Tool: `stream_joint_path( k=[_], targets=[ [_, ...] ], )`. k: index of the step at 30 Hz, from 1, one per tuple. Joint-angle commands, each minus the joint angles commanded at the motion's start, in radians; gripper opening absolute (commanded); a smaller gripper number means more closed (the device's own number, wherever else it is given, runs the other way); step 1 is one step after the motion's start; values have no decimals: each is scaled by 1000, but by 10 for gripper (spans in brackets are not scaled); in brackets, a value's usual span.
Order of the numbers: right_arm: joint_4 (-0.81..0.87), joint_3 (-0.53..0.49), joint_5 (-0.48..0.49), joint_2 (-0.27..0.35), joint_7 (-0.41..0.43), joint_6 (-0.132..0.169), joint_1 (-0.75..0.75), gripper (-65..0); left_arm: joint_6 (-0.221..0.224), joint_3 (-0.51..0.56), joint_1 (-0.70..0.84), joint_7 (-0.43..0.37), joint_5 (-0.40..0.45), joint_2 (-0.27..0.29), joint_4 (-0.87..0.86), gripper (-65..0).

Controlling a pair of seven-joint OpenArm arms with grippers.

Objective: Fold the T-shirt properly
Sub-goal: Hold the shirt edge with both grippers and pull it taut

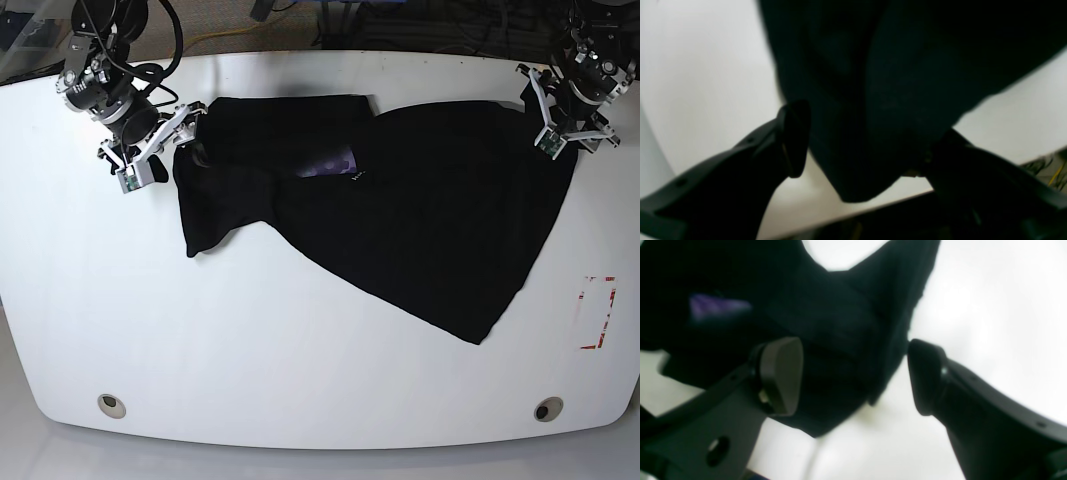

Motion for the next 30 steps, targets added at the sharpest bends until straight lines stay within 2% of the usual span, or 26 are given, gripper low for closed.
stream_joint_path(
  k=[4,8,14,22,25,30],
  targets=[
    [3,-81,-49,26,5,0,2,-176,-58,-35,-55,0,2,34,-2,-278],
    [2,-141,-58,31,5,0,21,-176,-58,-38,-104,3,2,48,-2,-278],
    [-14,-146,-60,31,5,-8,75,-176,-58,-31,-192,6,3,58,-6,-276],
    [-115,-143,-219,18,5,0,161,-176,-58,-29,-226,8,3,52,-8,-276],
    [-137,-143,-212,18,5,0,164,-176,-58,-29,-224,8,3,51,-9,-276],
    [-137,-146,-129,17,-2,0,133,-176,-58,-31,-219,8,5,32,-9,-276]
  ],
)
